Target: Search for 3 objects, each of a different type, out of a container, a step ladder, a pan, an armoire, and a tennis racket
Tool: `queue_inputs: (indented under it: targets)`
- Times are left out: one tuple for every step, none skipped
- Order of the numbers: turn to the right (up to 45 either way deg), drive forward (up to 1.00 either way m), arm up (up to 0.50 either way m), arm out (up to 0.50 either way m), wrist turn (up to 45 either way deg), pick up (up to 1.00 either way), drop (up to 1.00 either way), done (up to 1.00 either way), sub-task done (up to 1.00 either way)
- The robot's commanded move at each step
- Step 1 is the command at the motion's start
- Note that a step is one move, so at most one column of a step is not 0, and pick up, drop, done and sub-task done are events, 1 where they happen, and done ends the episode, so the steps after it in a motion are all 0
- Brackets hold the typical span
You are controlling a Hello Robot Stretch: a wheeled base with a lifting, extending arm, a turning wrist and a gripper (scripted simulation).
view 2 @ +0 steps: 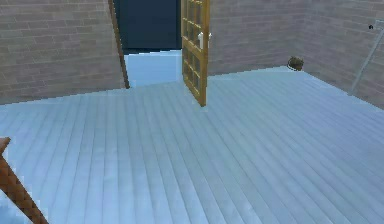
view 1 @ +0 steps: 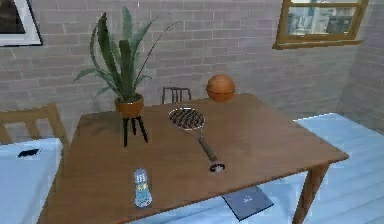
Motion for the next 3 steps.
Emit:
queue_inputs:
  targets:
    - [45.0,0.0,0.0,0.0,0.0,0.0,0.0,0.0,0.0]
    - [30.0,0.0,0.0,0.0,0.0,0.0,0.0,0.0,0.0]
    - [3.0,0.0,0.0,0.0,0.0,0.0,0.0,0.0,0.0]
